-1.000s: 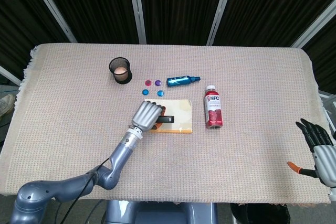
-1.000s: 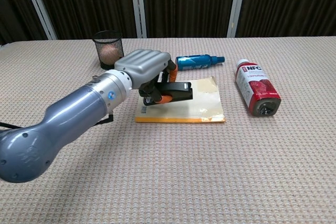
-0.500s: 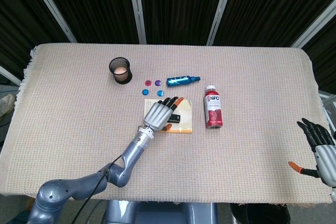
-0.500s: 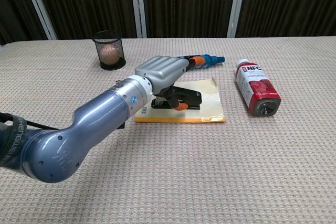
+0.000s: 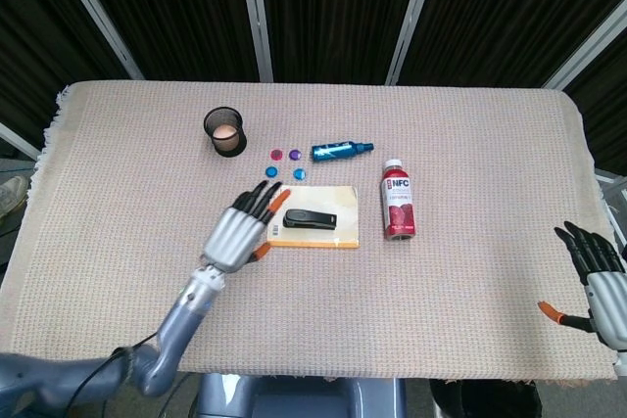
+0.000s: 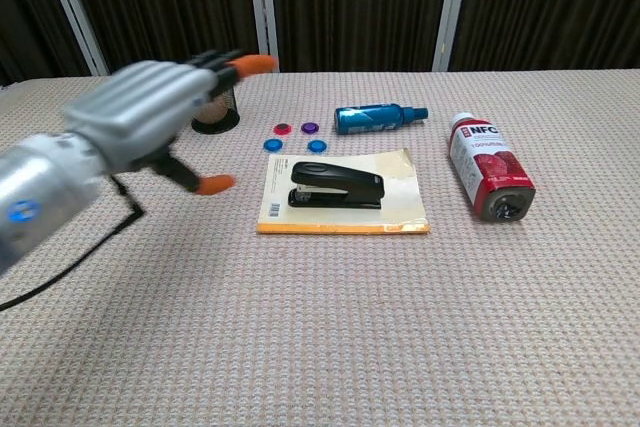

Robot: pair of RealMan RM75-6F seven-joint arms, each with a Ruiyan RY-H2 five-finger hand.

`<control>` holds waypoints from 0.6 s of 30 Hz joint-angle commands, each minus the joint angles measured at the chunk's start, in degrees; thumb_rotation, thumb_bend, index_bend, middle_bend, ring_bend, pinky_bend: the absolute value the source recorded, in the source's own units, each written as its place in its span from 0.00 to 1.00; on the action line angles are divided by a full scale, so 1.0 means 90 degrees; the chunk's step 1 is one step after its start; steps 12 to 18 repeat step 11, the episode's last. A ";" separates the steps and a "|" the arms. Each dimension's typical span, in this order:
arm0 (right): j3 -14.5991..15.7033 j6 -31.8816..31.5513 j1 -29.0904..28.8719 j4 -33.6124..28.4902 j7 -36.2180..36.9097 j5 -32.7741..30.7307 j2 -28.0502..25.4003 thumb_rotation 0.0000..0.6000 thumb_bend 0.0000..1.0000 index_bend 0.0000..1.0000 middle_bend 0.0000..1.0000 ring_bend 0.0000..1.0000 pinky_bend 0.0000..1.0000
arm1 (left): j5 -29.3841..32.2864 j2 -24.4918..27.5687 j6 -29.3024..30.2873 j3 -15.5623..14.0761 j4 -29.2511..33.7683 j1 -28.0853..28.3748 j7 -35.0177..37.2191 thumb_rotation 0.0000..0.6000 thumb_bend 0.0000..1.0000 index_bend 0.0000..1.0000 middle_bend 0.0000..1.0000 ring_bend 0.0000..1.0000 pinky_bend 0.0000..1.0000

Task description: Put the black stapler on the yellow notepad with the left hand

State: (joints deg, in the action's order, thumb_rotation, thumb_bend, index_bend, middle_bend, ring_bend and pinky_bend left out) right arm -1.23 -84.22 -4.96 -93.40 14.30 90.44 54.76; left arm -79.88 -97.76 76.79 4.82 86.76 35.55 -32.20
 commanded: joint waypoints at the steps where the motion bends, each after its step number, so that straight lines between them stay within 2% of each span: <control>1: 0.0000 0.0077 -0.0015 -0.0103 -0.0338 -0.0063 0.0095 1.00 0.09 0.00 0.00 0.00 0.00 | -0.0538 0.1234 0.1419 -0.1211 0.0861 -0.1432 -0.0650 1.00 0.24 0.00 0.00 0.00 0.19; 4: -0.0006 0.0163 -0.0038 -0.0172 -0.0590 -0.0137 0.0163 1.00 0.08 0.00 0.00 0.00 0.00 | -0.0529 0.1436 0.1734 -0.1355 0.0823 -0.1828 -0.0342 1.00 0.24 0.00 0.00 0.00 0.17; 7: -0.0006 0.0199 -0.0052 -0.0233 -0.0776 -0.0157 0.0213 1.00 0.08 0.00 0.00 0.00 0.00 | -0.0539 0.1658 0.1766 -0.1400 0.0835 -0.1964 -0.0421 1.00 0.24 0.00 0.00 0.00 0.15; 11: -0.0005 0.0290 -0.0094 -0.0276 -0.1001 -0.0182 0.0270 1.00 0.08 0.00 0.00 0.00 0.00 | -0.0466 0.1886 0.1697 -0.1217 0.1011 -0.2055 -0.0034 1.00 0.24 0.00 0.00 0.00 0.15; 18: -0.0005 0.0290 -0.0094 -0.0276 -0.1001 -0.0182 0.0270 1.00 0.08 0.00 0.00 0.00 0.00 | -0.0466 0.1886 0.1697 -0.1217 0.1011 -0.2055 -0.0034 1.00 0.24 0.00 0.00 0.00 0.15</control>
